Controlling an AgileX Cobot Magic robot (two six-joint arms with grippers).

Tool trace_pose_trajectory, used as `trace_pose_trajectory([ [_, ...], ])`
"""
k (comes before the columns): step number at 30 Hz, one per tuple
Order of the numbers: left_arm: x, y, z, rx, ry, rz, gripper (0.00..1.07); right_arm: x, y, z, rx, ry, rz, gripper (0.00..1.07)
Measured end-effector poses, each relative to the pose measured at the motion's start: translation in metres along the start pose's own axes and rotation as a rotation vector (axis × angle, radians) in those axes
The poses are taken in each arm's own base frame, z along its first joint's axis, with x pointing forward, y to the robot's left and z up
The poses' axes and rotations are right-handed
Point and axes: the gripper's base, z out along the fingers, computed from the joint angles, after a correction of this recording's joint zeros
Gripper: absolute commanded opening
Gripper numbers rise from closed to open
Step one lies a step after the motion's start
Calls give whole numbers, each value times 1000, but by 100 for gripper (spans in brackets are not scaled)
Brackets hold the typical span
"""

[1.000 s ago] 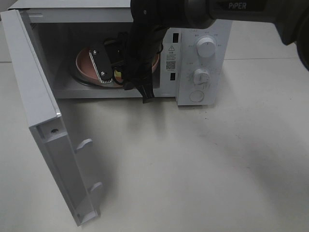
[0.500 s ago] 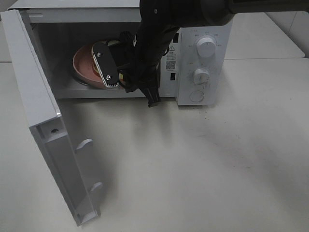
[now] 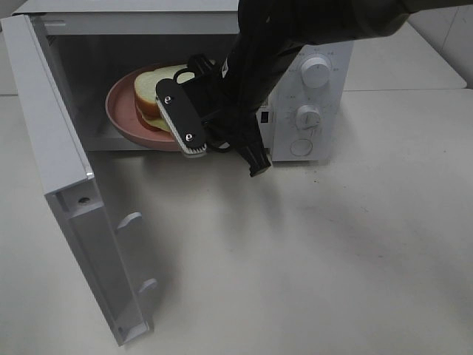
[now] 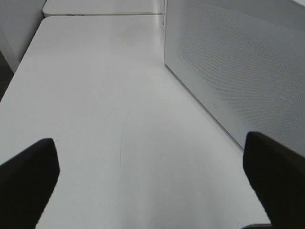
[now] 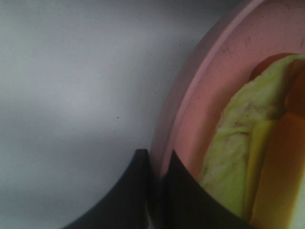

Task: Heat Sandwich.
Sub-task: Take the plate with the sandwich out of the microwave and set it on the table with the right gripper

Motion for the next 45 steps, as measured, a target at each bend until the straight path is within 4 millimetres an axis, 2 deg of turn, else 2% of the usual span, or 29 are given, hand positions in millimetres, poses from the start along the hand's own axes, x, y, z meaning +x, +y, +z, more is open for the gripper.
trace_pose_trajectory([
  [11,0,0,0,0,0,0,103,1,32,-23,-28,-17,-44,0],
  [26,0,0,0,0,0,0,103,4,66,-52,-19,-18,-36,0],
  [31,0,0,0,0,0,0,103,6,82,-58,-30,-14,-34,0],
  [35,0,0,0,0,0,0,103,8,106,-68,-49,-12,-28,0],
  [40,0,0,0,0,0,0,103,9,116,-74,-38,-11,-21,0],
  [45,0,0,0,0,0,0,103,11,135,-88,-4,-13,-4,0],
])
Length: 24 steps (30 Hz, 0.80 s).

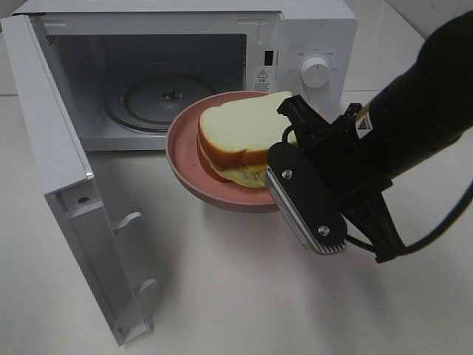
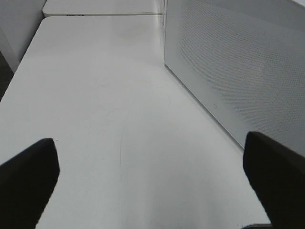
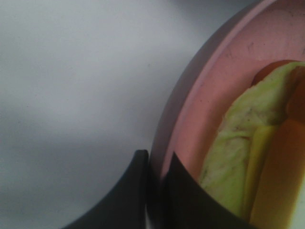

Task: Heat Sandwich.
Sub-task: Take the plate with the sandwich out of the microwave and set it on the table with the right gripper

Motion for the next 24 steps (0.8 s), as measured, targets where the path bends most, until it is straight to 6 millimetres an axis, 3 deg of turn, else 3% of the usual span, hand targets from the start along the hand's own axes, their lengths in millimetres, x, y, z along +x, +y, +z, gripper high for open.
trace_pose_trajectory([
  [12,0,0,0,0,0,0,103,4,40,-24,25,9,70,1],
  [24,0,0,0,0,0,0,103,8,57,-50,33,47,135,1],
])
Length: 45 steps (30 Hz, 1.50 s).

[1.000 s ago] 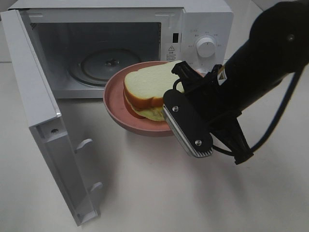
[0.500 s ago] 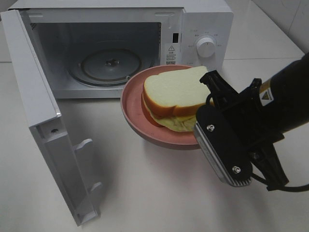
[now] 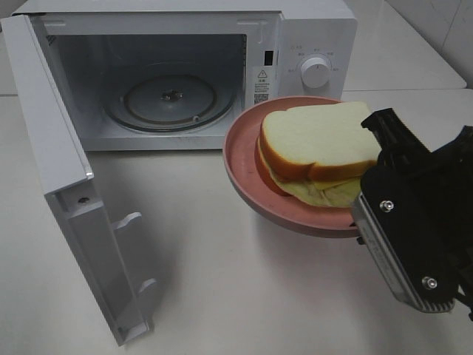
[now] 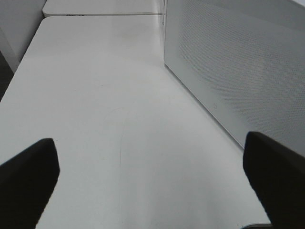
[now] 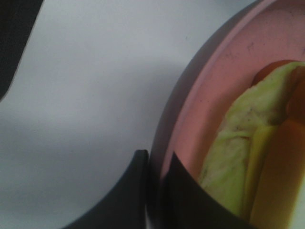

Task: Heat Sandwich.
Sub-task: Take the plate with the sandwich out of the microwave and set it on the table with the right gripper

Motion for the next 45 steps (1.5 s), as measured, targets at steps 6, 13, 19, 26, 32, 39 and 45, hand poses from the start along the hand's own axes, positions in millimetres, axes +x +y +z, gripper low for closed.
trace_pose_trajectory([
  [6,0,0,0,0,0,0,103,10,6,-15,22,85,59,1],
  [13,0,0,0,0,0,0,103,18,11,-18,10,172,146,1],
  [19,0,0,0,0,0,0,103,26,13,-20,26,258,327,1],
  [26,0,0,0,0,0,0,103,30,13,-21,55,301,511,1],
  [32,0,0,0,0,0,0,103,37,15,-24,84,382,674,1],
  [39,0,0,0,0,0,0,103,41,19,-26,112,440,891,1],
  [45,0,0,0,0,0,0,103,44,23,-28,127,492,1039,1],
])
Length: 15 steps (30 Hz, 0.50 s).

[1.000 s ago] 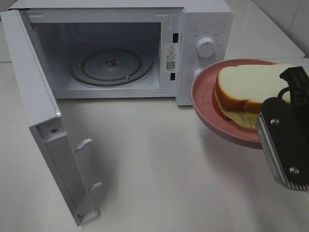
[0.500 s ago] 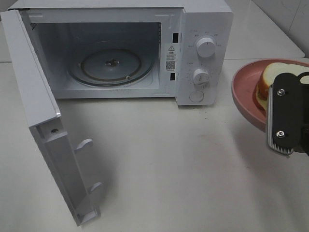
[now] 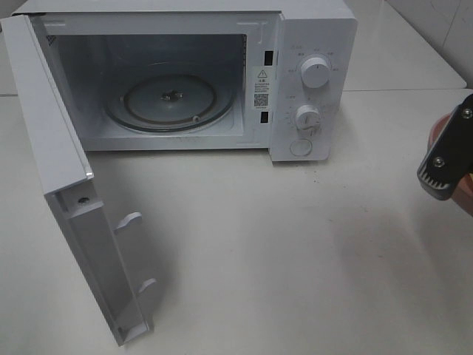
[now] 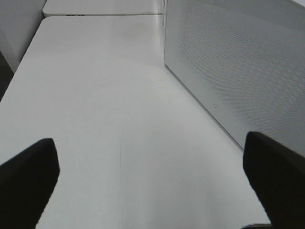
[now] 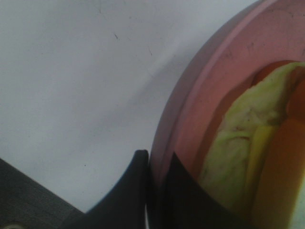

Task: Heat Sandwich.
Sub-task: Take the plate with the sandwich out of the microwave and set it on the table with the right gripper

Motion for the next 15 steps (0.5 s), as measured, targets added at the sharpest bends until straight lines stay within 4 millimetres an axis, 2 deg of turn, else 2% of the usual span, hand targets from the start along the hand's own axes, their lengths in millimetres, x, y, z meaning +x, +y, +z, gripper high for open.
trace_pose_trajectory([
  [6,0,0,0,0,0,0,103,0,-2,4,33,44,78,1],
  [15,0,0,0,0,0,0,103,-13,-2,29,85,125,201,1],
])
